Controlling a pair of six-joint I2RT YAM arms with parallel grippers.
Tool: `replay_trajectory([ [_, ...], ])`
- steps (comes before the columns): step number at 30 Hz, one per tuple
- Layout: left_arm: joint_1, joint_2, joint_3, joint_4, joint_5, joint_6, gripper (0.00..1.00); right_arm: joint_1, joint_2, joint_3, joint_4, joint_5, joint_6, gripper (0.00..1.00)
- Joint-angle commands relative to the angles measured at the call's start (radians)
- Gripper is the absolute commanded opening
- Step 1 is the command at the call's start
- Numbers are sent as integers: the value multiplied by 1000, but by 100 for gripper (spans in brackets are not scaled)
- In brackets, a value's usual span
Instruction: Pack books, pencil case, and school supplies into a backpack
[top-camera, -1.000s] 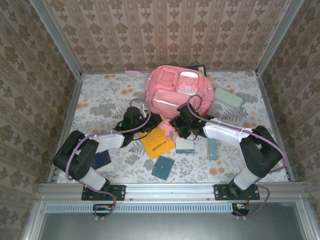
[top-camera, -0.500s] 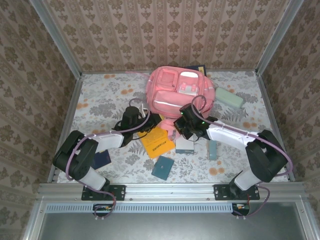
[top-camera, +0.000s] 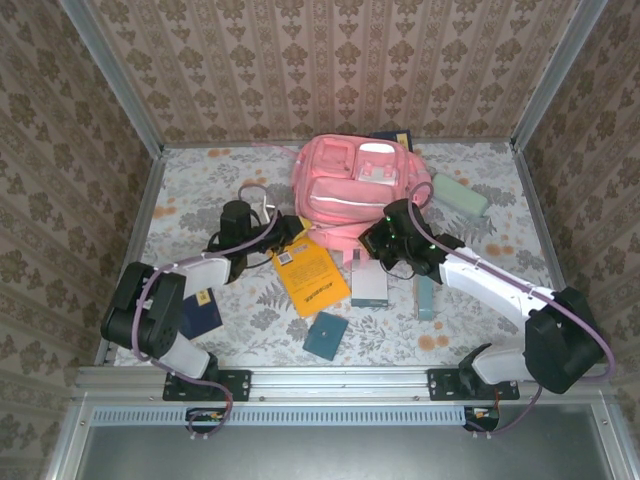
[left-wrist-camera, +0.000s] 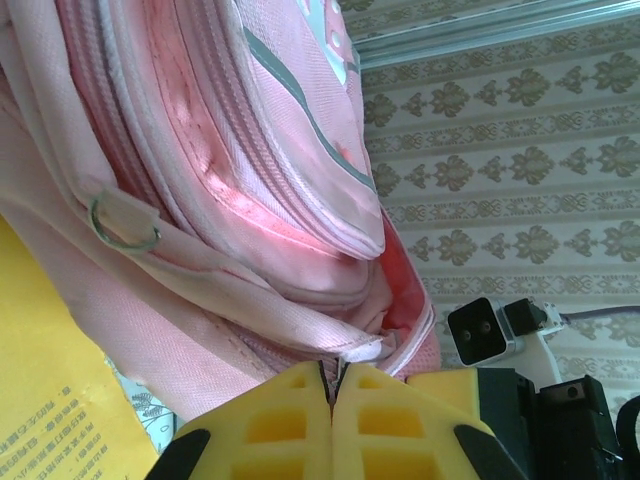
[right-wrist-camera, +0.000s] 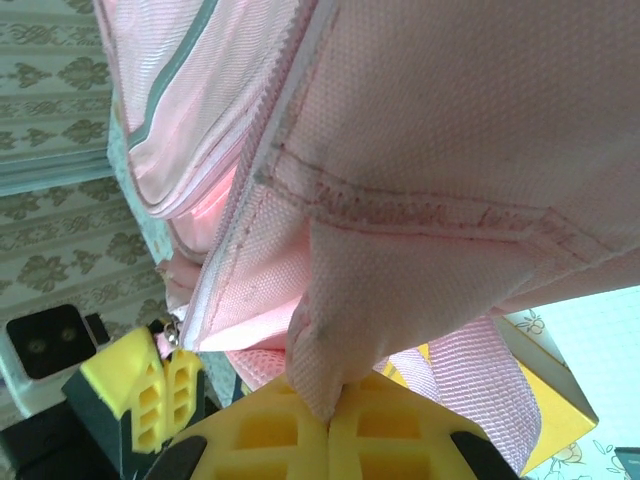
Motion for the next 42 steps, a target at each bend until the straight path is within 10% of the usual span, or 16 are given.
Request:
replay_trajectory([
  [1, 131, 50, 31, 38, -175, 4, 0, -94, -63, -40, -183, 157, -74, 0],
  [11, -149, 54, 136, 137, -120, -51, 0, -93, 31, 44, -177, 105, -218, 0],
  [21, -235, -36, 156, -221, -130, 333, 0, -90, 48, 57, -170, 101, -288, 3],
  [24, -236, -74, 171, -352, -137, 421, 43, -91, 47, 62, -171, 92, -301, 8],
  [29, -234, -138, 172, -455, -169, 473, 68, -89, 47, 56, -156, 78, -299, 10],
  [42, -322, -139, 290, -766, -349, 821, 41, -83, 78, 65, -161, 55, -325, 11],
])
